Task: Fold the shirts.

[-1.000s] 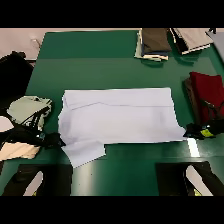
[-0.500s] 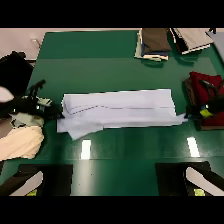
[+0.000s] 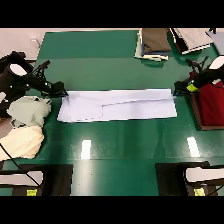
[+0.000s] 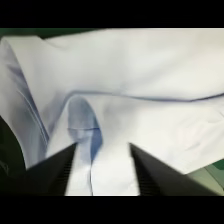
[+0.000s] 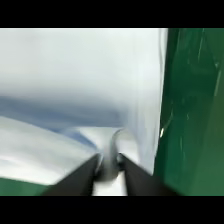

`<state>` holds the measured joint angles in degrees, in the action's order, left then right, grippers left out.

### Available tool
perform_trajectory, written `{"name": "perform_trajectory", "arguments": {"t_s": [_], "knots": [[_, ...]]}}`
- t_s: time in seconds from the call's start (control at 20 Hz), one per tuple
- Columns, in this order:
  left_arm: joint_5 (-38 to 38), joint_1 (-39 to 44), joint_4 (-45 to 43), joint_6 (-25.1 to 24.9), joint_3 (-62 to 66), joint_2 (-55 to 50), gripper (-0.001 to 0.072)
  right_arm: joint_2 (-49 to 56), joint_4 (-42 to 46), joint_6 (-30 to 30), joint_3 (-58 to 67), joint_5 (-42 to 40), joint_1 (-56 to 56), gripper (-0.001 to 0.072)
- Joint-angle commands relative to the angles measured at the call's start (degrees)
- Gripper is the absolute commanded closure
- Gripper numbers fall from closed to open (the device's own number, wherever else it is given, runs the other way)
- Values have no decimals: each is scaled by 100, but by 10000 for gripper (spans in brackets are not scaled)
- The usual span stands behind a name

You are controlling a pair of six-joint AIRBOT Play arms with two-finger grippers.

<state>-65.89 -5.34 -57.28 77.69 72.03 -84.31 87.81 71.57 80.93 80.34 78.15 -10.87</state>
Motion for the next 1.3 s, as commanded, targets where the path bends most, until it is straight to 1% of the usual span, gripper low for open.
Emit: {"name": "perform_trajectory", "arguments": {"t_s": [0.0,0.05,0.15,0.2,0.25,0.3,0.45,0.5,0.6,0.7,0.75,0.8,0.85,0.9,0.95,1.0,1.15,1.25], "knots": [[223,0,175,302,190,-168,179,542,-682,-87,605,-125,-59,290],[144,0,234,299,225,-166,265,557,-927,-269,621,-107,-160,265],[-79,2,393,267,273,-162,526,553,-1215,-522,529,37,-431,258],[-155,2,544,138,273,-162,661,509,-1198,-610,369,111,-612,257],[-214,2,704,26,273,-162,683,459,-1200,-678,157,160,-822,234],[-229,37,835,24,271,-162,683,444,-1213,-708,-55,160,-1023,196],[-92,505,883,31,271,-175,684,527,-1274,-802,-723,208,-1558,196],[42,752,883,52,271,-179,684,614,-1534,-942,-942,229,-1674,196],[461,1285,879,267,271,-208,684,787,-2251,-1209,-1287,149,-1744,203],[885,1757,876,389,273,-260,685,962,-2623,-1318,-1467,-48,-1615,220],[1073,1952,883,501,273,-315,684,1056,-2712,-1381,-1460,-68,-1480,272],[1261,2151,887,507,273,-391,684,1117,-2824,-1493,-1460,-125,-1331,326],[1410,2330,887,522,275,-474,685,1137,-2935,-1563,-1449,-219,-1187,482],[1493,2470,887,549,328,-573,685,1134,-3025,-1628,-1368,-264,-1086,597],[1491,2594,885,579,481,-743,685,1099,-3023,-1652,-1207,-210,-1012,658],[1462,2693,885,608,669,-922,685,997,-3005,-1650,-1012,-101,-955,693],[1405,3003,885,649,1309,-1513,685,437,-3003,-1593,-382,293,-710,694],[1294,3169,883,765,1759,-1943,685,0,-3005,-1338,35,280,-455,694]]}}
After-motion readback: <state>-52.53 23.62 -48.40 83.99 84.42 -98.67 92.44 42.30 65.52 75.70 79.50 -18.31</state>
